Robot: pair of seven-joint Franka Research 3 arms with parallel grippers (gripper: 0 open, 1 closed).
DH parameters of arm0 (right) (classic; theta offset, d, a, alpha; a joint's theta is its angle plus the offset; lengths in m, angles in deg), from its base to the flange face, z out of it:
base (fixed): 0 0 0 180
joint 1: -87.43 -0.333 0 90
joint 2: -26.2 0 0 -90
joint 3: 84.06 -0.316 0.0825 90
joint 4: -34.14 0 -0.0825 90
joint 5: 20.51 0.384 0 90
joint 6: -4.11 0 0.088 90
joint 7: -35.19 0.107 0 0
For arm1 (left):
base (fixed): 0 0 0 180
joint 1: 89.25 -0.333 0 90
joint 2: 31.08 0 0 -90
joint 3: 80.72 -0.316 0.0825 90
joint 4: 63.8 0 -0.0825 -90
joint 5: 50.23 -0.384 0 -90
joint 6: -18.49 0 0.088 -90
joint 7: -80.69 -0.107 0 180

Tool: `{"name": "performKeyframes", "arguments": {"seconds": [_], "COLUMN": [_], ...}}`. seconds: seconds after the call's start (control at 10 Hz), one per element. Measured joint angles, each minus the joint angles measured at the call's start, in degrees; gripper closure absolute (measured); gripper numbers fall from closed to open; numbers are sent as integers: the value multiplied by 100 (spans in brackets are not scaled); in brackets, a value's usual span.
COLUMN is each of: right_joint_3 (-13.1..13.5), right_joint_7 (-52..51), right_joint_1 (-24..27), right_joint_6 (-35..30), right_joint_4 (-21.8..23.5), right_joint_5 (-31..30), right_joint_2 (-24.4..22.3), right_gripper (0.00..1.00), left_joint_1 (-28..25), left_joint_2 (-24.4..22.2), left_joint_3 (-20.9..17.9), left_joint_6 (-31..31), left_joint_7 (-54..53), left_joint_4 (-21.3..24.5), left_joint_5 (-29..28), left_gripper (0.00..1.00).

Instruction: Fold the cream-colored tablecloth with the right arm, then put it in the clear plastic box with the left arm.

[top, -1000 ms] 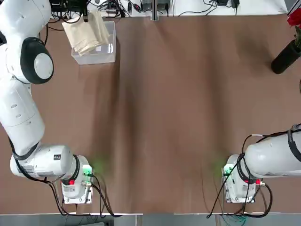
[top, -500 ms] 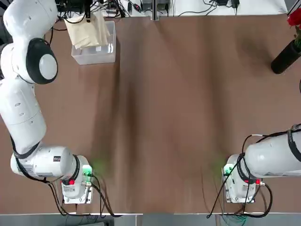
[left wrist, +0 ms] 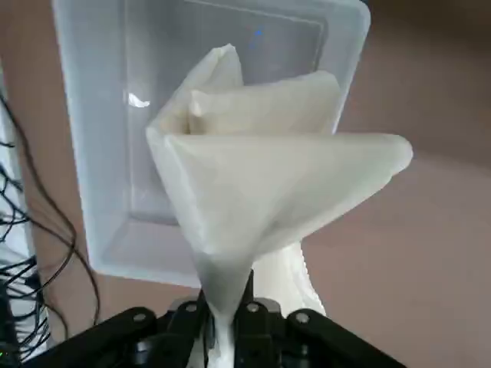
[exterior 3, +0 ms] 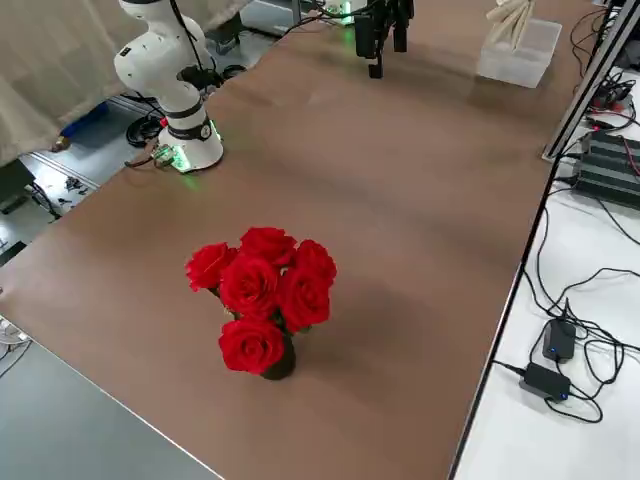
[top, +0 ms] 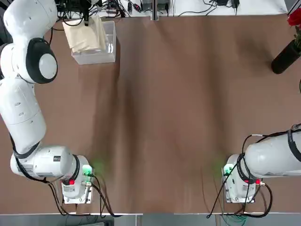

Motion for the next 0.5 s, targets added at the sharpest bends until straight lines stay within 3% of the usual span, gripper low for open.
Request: {"name": "performKeyframes", "arguments": {"seconds": [0.5], "right_joint_3": [1], "right_joint_7": [1], "right_joint_1": [0], "right_joint_6": [0], "right_joint_4": [-3], "right_joint_5": [0], "right_joint_2": [0], "right_gripper": [0], "left_joint_1": [-2], "left_joint_2": [538], "left_joint_3": [-22], "left_joint_6": [214], "left_joint_7": [41], "left_joint_4": [0], "left_joint_5": [64], "left_gripper": [88]}}
